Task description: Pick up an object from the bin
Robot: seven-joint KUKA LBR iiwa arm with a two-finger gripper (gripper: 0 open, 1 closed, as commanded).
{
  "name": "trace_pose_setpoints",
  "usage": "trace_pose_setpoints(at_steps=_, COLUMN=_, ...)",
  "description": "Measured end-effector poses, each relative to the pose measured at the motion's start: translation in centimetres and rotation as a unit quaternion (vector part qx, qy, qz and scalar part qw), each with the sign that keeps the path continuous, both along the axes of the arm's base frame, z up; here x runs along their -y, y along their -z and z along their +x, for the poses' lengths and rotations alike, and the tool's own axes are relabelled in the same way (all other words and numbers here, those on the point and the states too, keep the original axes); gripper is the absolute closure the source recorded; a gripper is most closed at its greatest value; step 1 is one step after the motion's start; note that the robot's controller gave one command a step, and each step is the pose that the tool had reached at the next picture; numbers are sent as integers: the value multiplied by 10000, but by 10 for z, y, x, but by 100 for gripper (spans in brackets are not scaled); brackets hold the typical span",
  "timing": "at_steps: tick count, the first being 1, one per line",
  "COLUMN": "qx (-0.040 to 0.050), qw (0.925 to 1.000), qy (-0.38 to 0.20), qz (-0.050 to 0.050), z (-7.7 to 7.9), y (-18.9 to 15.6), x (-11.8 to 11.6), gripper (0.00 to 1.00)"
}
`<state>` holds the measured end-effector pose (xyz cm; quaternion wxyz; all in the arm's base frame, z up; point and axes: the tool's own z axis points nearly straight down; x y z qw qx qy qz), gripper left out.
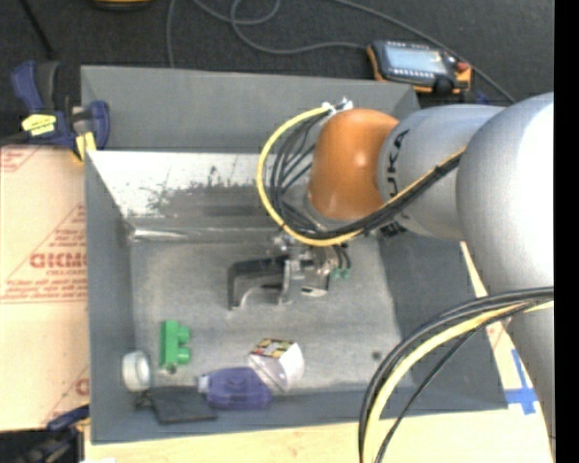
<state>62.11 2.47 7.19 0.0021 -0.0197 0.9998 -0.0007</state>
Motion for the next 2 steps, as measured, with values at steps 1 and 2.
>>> trace_pose_setpoints(at_steps=1, qx=-98, qw=10000, qy=-5, qz=2, z=-31, y=-39, x=10, gripper=100)
trace_pose_setpoints(at_steps=2, qx=25, qw=10000, qy=-40, qz=-4, z=-30, y=-64, x=11, gripper=100)
